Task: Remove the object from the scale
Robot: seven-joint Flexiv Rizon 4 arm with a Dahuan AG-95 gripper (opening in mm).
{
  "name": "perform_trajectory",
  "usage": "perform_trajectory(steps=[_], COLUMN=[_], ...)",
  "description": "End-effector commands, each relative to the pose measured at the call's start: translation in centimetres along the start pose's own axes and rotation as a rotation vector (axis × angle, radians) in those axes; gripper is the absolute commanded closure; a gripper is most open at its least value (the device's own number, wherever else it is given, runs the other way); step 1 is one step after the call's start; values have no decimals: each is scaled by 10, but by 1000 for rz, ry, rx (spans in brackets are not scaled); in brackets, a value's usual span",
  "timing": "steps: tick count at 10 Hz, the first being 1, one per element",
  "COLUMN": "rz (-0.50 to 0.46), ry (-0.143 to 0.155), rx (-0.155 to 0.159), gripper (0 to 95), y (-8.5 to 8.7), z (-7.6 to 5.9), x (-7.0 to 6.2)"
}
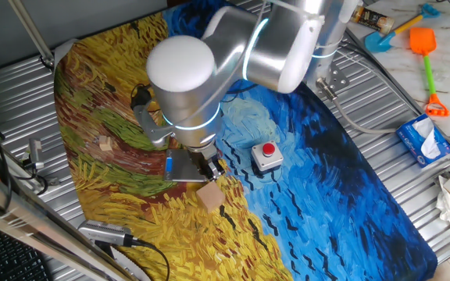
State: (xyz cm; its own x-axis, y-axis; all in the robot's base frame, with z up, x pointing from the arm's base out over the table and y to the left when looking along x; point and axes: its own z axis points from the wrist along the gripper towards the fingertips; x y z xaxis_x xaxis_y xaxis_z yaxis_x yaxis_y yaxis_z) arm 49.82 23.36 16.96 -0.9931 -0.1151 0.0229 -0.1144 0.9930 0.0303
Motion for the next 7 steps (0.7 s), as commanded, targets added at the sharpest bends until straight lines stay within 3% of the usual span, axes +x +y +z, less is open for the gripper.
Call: perform_trajectory(steps=[1,7], rz=[12,4], ry=[-20,-16], rx=[14,-3], gripper=[950,950], y=[1,1], z=[-11,-16], x=[2,3])
